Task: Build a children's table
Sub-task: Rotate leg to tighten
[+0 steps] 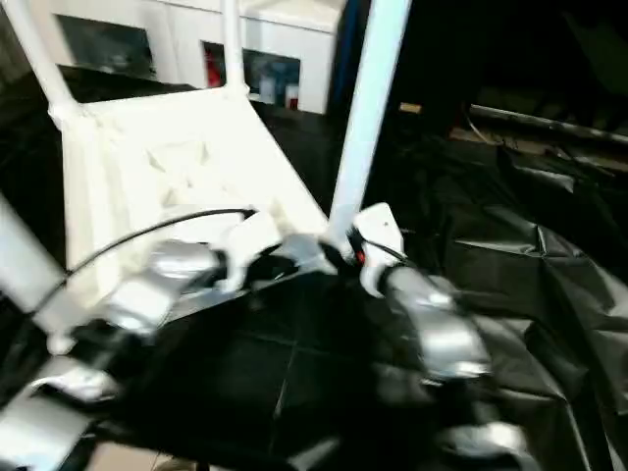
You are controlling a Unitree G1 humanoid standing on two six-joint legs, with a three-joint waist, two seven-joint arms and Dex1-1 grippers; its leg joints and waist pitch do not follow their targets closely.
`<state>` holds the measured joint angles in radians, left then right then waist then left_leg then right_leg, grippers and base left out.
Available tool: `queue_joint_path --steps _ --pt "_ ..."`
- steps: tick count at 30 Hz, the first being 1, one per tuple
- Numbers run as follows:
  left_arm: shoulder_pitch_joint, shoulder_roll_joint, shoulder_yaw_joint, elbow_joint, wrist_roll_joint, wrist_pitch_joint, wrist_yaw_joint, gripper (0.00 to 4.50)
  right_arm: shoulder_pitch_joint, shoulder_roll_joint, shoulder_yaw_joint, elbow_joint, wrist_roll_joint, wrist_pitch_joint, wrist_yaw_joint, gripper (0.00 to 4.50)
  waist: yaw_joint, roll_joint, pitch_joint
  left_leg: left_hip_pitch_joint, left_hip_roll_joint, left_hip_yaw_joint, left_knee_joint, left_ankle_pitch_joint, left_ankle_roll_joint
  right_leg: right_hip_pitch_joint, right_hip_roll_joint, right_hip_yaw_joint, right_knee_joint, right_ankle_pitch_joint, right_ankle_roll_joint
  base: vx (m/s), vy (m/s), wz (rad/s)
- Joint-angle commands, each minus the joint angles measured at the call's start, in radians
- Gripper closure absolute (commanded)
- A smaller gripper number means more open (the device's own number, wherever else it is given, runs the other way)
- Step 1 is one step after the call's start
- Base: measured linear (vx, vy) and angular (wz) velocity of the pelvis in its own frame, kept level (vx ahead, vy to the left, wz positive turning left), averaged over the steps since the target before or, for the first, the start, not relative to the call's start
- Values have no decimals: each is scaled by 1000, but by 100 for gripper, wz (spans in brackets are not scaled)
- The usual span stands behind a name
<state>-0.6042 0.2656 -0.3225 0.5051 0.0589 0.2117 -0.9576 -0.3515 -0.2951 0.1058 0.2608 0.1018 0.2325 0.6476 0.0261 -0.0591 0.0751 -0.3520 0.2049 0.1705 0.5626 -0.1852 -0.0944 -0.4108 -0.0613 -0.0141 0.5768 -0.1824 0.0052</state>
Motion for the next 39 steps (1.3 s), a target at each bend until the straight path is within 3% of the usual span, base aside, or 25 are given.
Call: queue_joint_path --steps 1,3,4,7,10,12,15,16,18,20,22,35,36,39 --pt "39 20 -58 25 4 1 -94 450 23 -30 70 -31 52 42 175 144 2 0 -40 -3 21 4 -72 -291 56 28 -52 31 -75 -321 -142 63 -30 5" --pt "44 43 -55 16 -9 -17 -135 450 27 -66 67 -49 78 47 251 144 6 1 -44 2 20 9 -68 -275 63 30 -51 30 -72 -297 -172 68 -36 8" --pt "49 67 -55 6 -24 -33 -183 450 26 -99 65 -53 87 41 302 144 6 -3 -50 -1 20 10 -64 -236 67 38 -52 30 -64 -250 -188 64 -36 4" --pt "55 104 -60 -14 -36 -38 -246 450 18 -136 66 -44 87 23 362 144 10 0 -59 -3 19 14 -56 -114 93 47 -49 27 -41 -57 -240 64 -25 1" --pt "61 133 -63 -38 -48 -27 -292 450 9 -168 75 -36 99 13 415 144 10 0 -62 1 19 17 -51 -67 117 51 -46 26 -27 56 -284 34 -1 1" --pt "58 144 -61 -36 -32 -60 -275 450 2 -178 79 -31 96 9 427 144 9 0 -58 2 20 17 -52 -89 119 49 -47 24 -31 28 -291 0 0 0" --pt "44 131 -41 -15 -27 -67 -231 450 -6 -183 82 -27 90 7 434 144 9 -1 -50 5 23 16 -58 -180 85 43 -50 25 -47 -130 -262 0 0 0" --pt "42 128 -37 -14 -35 -58 -236 405 -7 -182 82 -24 88 6 437 130 10 -1 -49 8 24 16 -59 -200 71 42 -52 27 -50 -182 -249 0 0 0" --pt "38 120 -28 -4 -42 -43 -221 393 -5 -181 85 -27 87 6 444 130 10 -3 -46 4 24 14 -60 -211 58 40 -53 28 -54 -226 -231 0 0 0" --pt "39 110 -15 4 -57 -35 -223 388 -2 -182 89 -33 90 7 448 130 10 -5 -44 3 22 13 -60 -206 54 40 -52 28 -54 -232 -216 0 0 0" --pt "38 109 -15 16 -53 -20 -213 351 0 -183 92 -37 91 7 449 130 11 -2 -48 1 21 13 -59 -184 58 42 -52 28 -50 -204 -216 0 0 0" --pt "-5 153 -78 58 12 12 -282 351 2 -179 103 -40 86 2 444 130 9 0 -46 0 20 11 -61 -191 53 42 -50 27 -52 -211 -215 0 0 0" --pt "-11 148 -80 62 12 5 -273 379 0 -177 103 -37 84 0 441 130 8 0 -46 0 20 11 -61 -191 54 42 -50 27 -52 -208 -216 0 0 0" --pt "-16 139 -77 71 12 -9 -257 387 -2 -174 103 -33 82 -3 436 130 8 1 -43 -1 19 11 -61 -210 50 41 -50 27 -55 -234 -215 0 0 0"
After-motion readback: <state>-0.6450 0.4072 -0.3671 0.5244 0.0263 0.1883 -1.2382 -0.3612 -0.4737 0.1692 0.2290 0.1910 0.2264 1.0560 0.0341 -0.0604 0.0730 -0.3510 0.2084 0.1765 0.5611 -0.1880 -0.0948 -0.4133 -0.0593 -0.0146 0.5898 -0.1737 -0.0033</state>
